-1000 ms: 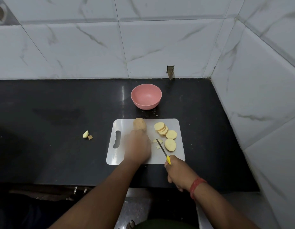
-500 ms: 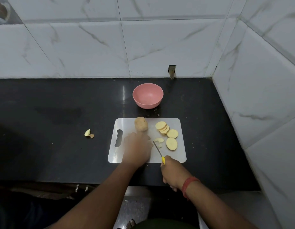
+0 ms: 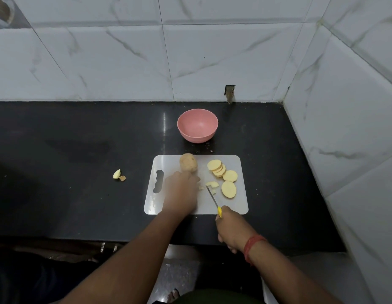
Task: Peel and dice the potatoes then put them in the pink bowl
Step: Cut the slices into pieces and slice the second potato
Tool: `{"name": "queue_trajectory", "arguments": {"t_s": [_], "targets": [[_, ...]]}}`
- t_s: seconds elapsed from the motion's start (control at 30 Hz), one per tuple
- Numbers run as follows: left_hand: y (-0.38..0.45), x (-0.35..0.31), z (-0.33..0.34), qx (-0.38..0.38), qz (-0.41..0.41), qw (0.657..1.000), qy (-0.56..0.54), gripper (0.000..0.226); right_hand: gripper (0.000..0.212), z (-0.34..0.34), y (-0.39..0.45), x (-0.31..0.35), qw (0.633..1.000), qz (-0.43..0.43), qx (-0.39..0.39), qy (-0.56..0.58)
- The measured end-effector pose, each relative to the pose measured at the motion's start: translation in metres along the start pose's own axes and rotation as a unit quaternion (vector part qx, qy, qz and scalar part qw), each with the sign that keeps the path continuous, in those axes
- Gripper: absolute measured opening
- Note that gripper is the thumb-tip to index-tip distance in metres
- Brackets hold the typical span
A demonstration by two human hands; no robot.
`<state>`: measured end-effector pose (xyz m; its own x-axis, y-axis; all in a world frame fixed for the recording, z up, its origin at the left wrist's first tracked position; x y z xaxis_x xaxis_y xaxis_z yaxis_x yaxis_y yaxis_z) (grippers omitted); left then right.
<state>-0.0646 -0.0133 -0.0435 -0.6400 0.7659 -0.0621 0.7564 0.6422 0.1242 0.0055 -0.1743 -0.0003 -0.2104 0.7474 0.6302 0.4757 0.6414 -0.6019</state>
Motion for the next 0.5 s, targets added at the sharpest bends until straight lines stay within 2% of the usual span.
{"name": "queue_trajectory", "arguments": {"t_s": [0.2, 0.5], "targets": [[-0.004, 0.001, 0.001, 0.002, 0.013, 1.000, -0.012, 0.019, 0.014, 0.006, 0.001, 0.007, 1.000, 0.011, -0.001, -0.020], [0.000, 0.001, 0.002, 0.017, 0.002, 1.000, -0.012, 0.022, 0.006, 0.012, 0.011, 0.008, 0.999, 0.007, -0.001, -0.050]]}}
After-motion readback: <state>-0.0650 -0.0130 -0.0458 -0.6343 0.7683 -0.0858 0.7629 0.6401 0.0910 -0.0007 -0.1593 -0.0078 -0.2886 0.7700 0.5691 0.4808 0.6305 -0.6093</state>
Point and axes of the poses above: each hand's wrist, its own y-axis towards the middle knuckle, its own z-axis out of the palm, x = y × z, the point moved 2 cm from there along y, towards the middle knuckle, and after that the axes turned 11 degrees about y, right-handed, at the moved point
